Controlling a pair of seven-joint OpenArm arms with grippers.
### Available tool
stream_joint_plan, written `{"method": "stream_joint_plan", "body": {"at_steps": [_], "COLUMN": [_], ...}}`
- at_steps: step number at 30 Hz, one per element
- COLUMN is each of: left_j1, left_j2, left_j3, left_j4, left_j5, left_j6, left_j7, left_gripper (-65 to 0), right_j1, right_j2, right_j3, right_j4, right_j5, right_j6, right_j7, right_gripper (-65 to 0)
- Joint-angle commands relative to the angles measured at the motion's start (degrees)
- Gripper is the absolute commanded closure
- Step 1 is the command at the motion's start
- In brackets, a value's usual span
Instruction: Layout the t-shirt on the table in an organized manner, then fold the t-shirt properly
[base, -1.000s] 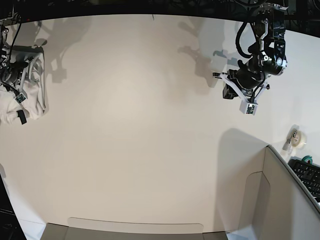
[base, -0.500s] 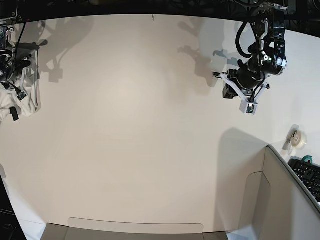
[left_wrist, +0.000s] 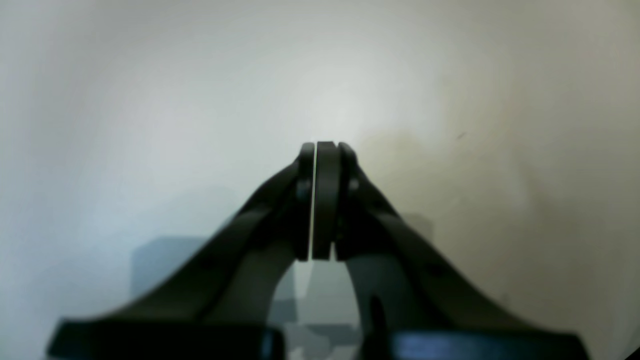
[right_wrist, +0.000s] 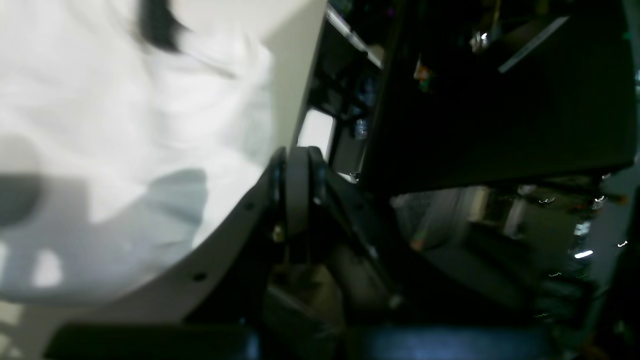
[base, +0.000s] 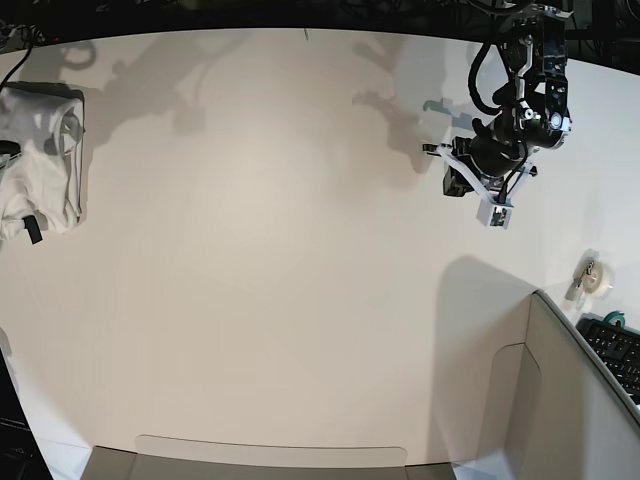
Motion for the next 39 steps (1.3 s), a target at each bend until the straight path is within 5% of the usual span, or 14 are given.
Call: {"method": "stream_joint_plan", "body": {"at_steps": [1,4,8,20,31,39], "left_j1": [-0.4,1.5,4.6,17.1,24.7,31.9], "left_j2": [-0.5,-0.6,-4.0,-9.3,-9.4,-9.5], "left_j3": [-0.4,-0.6,-0.2,2.7,2.3,2.1], "left_j4": [2.8,6.7,7.9,8.6,9.0,9.1], "left_j5": [-0.6,-0.6,-0.6,-0.7,-0.7,-0.7], "left_j6": [-0.4,-0.5,-0.6,-0.6,-0.6,-0.6], "left_j7": [-1.3,0.9,1.5,-6.7,-7.5,-7.6], "left_gripper": [0.0,0.0,0.0,0.0,0.0,0.0], "right_j1": [0.1,-1.5,-5.4,-13.0,-22.3,-31.7], "right_j2": [-1.2,-6.5,-9.3,-9.5,-9.2,-9.5], "right_j3": [0.4,0.1,-5.6,-19.9,-20.0,-19.6], "right_j4": [1.8,2.0,2.1,2.3,2.3,2.4], "right_j5": [-0.4,-0.4,-0.4,3.0,18.0,20.8], "right_j6": [0.8,0.8,0.8,0.8,0.8,0.8], "right_j7": [-0.9,-1.5,1.2,10.0,10.2,10.3], "right_gripper": [0.0,0.0,0.0,0.0,0.0,0.0]}}
